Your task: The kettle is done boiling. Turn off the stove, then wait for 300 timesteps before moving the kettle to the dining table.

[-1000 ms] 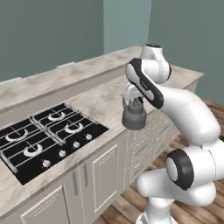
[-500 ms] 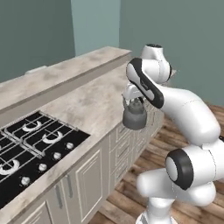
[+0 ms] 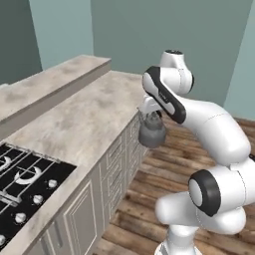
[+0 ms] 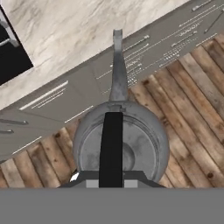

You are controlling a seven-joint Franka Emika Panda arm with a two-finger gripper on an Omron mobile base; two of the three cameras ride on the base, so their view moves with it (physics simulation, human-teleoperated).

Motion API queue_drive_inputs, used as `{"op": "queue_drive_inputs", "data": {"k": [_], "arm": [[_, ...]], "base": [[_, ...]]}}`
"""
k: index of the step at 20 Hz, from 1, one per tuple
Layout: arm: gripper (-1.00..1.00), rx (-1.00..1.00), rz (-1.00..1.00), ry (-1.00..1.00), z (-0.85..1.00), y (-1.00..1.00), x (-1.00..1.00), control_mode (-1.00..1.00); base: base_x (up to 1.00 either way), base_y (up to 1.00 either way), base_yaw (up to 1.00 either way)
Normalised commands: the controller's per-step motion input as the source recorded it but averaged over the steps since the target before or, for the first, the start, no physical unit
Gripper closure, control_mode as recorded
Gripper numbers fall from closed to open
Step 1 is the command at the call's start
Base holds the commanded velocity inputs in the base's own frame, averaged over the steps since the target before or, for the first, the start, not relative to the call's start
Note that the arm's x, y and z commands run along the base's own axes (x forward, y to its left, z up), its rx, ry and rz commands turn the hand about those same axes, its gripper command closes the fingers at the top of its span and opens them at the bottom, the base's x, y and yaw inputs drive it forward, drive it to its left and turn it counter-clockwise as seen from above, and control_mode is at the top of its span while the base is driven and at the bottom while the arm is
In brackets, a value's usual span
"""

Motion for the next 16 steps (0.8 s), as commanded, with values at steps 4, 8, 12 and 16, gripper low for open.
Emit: {"op": "queue_drive_inputs", "data": {"k": [4,8,12,16], "arm": [[1.00,0.00,0.00,0.00,0.00,0.00,0.00,1.00],[1.00,0.00,0.00,0.00,0.00,0.00,0.00,1.00],[1.00,0.00,0.00,0.00,0.00,0.00,0.00,1.00],[1.00,0.00,0.00,0.00,0.00,0.00,0.00,1.00]], "base": [[0.03,-0.31,-0.44],[0.05,-0.21,-0.44],[0.19,-0.01,-0.35],[0.36,0.00,-0.20]]}}
